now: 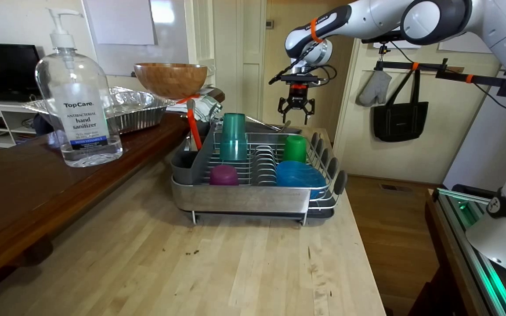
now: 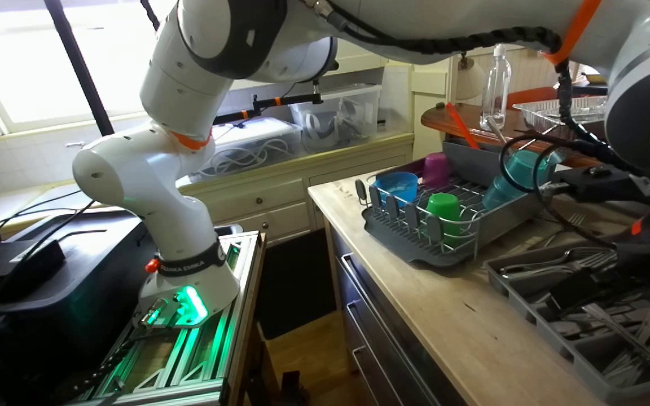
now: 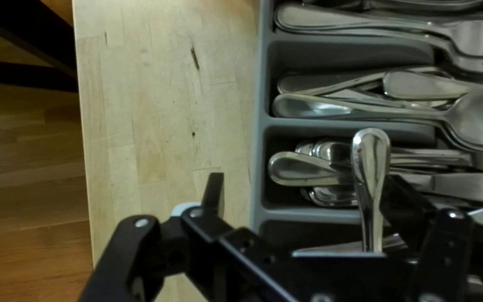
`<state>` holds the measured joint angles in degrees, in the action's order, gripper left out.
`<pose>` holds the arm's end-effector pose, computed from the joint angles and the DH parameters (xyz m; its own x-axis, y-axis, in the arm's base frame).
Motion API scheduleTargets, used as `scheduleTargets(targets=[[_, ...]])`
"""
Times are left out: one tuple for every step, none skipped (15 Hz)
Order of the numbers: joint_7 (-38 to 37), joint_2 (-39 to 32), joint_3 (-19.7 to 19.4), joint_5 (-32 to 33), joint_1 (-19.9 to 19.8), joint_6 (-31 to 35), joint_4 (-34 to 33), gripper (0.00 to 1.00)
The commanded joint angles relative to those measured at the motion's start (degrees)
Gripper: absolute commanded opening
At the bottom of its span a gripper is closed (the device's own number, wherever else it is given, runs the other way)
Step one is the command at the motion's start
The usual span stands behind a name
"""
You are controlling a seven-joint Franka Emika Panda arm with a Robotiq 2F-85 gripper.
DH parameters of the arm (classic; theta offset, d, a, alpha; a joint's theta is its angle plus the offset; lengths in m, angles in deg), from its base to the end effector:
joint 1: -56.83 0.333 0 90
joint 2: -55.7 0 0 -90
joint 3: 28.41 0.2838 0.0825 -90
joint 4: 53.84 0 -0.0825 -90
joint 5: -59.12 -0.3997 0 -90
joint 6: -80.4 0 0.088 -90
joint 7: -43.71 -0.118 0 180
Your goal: Move a knife from the cutlery holder to the plate rack
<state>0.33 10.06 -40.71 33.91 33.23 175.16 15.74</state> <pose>0.6136 -0.3469 0.2469 0.0899 -0.9063 -0.4129 -0.9911 -0.1224 0.0529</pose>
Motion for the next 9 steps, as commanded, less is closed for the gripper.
scheduleTargets(targets=[[1.2,-3.7,0.9,-0.7,-1.6,1.2,-5.3,1.0],[2.8,-3.2,0.4,0.7,-0.6,3.3,-4.6,1.0],[3.4,-2.9,0.1,1.7,0.2,4.9,-4.3,1.0],[3.2,-2.6,-0.1,1.9,0.8,7.0,-3.8,1.0],[2.9,-2.1,0.1,1.3,0.9,8.2,-3.3,1.0],[2.5,-1.7,0.2,0.7,0.2,6.0,-2.6,1.0],[2.5,-1.7,0.2,0.7,0.6,7.0,-2.7,1.0],[2.5,-1.7,0.2,0.7,0.9,7.4,-2.7,1.0],[2.3,-1.7,0.3,0.5,1.1,8.1,-2.5,1.0]])
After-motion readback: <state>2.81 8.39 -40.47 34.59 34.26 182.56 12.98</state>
